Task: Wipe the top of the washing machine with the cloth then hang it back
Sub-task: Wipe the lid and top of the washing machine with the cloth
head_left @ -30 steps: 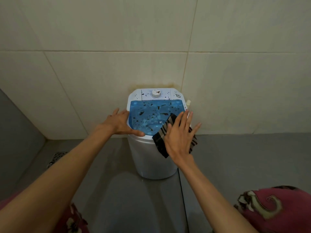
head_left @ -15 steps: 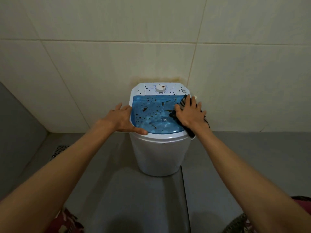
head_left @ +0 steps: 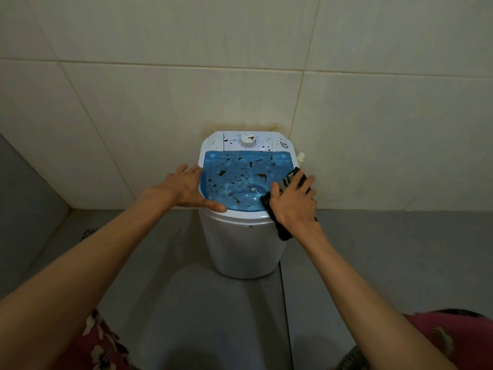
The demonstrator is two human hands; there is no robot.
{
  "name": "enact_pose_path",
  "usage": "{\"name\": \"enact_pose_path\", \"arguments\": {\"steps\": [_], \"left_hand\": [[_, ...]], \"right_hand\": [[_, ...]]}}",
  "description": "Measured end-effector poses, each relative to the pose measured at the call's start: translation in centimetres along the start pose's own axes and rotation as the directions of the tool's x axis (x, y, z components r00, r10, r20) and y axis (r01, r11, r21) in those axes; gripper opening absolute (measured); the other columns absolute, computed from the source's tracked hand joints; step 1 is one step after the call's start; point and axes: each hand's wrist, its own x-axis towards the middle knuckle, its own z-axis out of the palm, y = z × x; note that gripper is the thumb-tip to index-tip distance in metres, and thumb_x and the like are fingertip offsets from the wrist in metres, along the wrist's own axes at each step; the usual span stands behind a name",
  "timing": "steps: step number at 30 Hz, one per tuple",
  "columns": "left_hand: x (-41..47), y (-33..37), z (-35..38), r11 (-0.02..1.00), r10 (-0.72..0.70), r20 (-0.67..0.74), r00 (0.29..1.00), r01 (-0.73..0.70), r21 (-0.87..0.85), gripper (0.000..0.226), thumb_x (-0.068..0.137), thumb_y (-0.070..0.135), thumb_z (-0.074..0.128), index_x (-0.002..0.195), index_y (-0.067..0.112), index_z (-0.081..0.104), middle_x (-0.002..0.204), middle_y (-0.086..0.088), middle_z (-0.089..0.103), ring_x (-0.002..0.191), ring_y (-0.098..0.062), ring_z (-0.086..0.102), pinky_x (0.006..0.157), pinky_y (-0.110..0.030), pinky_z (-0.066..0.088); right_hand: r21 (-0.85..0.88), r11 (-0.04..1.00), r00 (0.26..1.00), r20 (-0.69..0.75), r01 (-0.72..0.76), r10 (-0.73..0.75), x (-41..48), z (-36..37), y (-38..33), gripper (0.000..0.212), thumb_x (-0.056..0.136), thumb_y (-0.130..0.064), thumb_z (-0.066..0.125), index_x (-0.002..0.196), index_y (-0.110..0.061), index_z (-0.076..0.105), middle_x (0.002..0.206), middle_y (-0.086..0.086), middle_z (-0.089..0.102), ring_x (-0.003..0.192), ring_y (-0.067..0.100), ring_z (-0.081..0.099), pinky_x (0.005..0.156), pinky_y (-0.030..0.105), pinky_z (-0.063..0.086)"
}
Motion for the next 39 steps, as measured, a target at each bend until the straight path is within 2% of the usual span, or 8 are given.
{"name": "enact_pose_path", "arguments": {"steps": [7,12,16,24,27,33,36,39], "left_hand": [[0.2,-0.4,0.3,0.999,0.018,-0.005,1.000,-0.018,-0.027,0.137,0.038,0.099,0.053,0.152,0.031,0.015,0.158,0.001,0.027,0.147,-0.033,0.016,0.115,-0.057,0.023],[0.3,-0.3,0.3,1.000,0.025,-0.021,0.999,-0.025,-0.012,0.135,0.040,0.096,0.054,0.152,0.030,0.014,0.158,0.002,0.026,0.147,-0.034,0.016,0.114,-0.057,0.024],[-0.4,0.7,1.1,0.999,0.033,0.014,0.999,-0.033,-0.023,0.137,0.039,0.097,0.052,0.152,0.031,0.012,0.158,0.003,0.025,0.147,-0.033,0.013,0.115,-0.057,0.022],[-2.3,2.0,1.1,0.999,0.022,0.022,1.000,-0.021,-0.045,0.133,0.046,0.089,0.061,0.152,0.026,0.014,0.159,0.002,0.023,0.148,-0.032,0.012,0.116,-0.056,0.019],[-1.6,1.4,0.7,0.999,-0.001,0.034,0.999,0.003,-0.040,0.135,0.043,0.092,0.060,0.152,0.027,0.014,0.159,0.002,0.023,0.148,-0.032,0.013,0.117,-0.055,0.020],[-1.2,0.8,-0.7,0.999,0.000,0.027,1.000,0.001,-0.040,0.129,0.050,0.087,0.063,0.153,0.026,0.014,0.159,0.000,0.025,0.147,-0.032,0.015,0.117,-0.051,0.018],[-1.0,0.5,-0.8,0.999,0.004,0.020,1.000,-0.003,-0.047,0.130,0.047,0.088,0.062,0.152,0.026,0.015,0.158,0.001,0.026,0.146,-0.033,0.017,0.117,-0.052,0.021],[-0.5,0.2,-0.4,0.999,0.010,0.015,1.000,-0.009,-0.050,0.132,0.043,0.092,0.060,0.151,0.028,0.018,0.156,0.001,0.030,0.144,-0.032,0.021,0.115,-0.053,0.025]], "right_hand": [[-0.052,0.999,0.999,0.053,0.016,-0.013,7.3,-1.0,-2.1,0.077,0.099,-0.052,0.023,0.155,-0.005,0.000,0.160,0.027,0.003,0.142,0.047,0.019,0.114,0.057,0.021],[-0.069,0.997,0.998,0.054,0.016,-0.013,11.5,-0.7,-4.0,0.074,0.100,-0.047,0.021,0.155,-0.005,-0.002,0.161,0.025,0.000,0.148,0.041,0.003,0.117,0.058,0.006],[-0.088,0.994,0.998,0.007,0.065,-0.064,12.9,-0.4,-3.7,0.068,0.101,-0.043,0.021,0.155,-0.004,0.007,0.160,0.022,0.014,0.145,0.040,0.016,0.117,0.058,0.012],[-0.236,0.821,0.854,0.121,0.519,-0.505,8.5,-1.6,-1.1,0.062,0.103,-0.042,0.016,0.157,-0.016,0.003,0.165,0.005,0.001,0.152,0.023,-0.001,0.122,0.046,-0.004],[-0.214,0.798,0.826,0.141,0.564,-0.546,5.8,-1.2,-0.9,0.070,0.095,-0.050,0.011,0.157,-0.018,0.005,0.165,0.001,0.002,0.152,0.020,-0.001,0.122,0.044,-0.005],[-0.207,0.842,0.867,0.089,0.497,-0.490,1.8,-0.8,-0.7,0.067,0.095,-0.063,0.013,0.156,-0.034,0.011,0.165,-0.002,0.003,0.150,0.030,-0.012,0.116,0.056,-0.016],[-0.150,0.934,0.946,0.050,0.323,-0.319,1.1,-0.9,-0.7,0.060,0.096,-0.064,0.019,0.153,-0.046,0.013,0.164,0.011,0.005,0.150,0.035,-0.006,0.111,0.064,-0.012],[-0.143,0.972,0.982,0.056,0.189,-0.183,2.5,-0.6,-1.6,0.065,0.097,-0.060,0.018,0.156,-0.037,0.003,0.163,0.019,0.003,0.149,0.041,0.000,0.112,0.067,-0.006]]}}
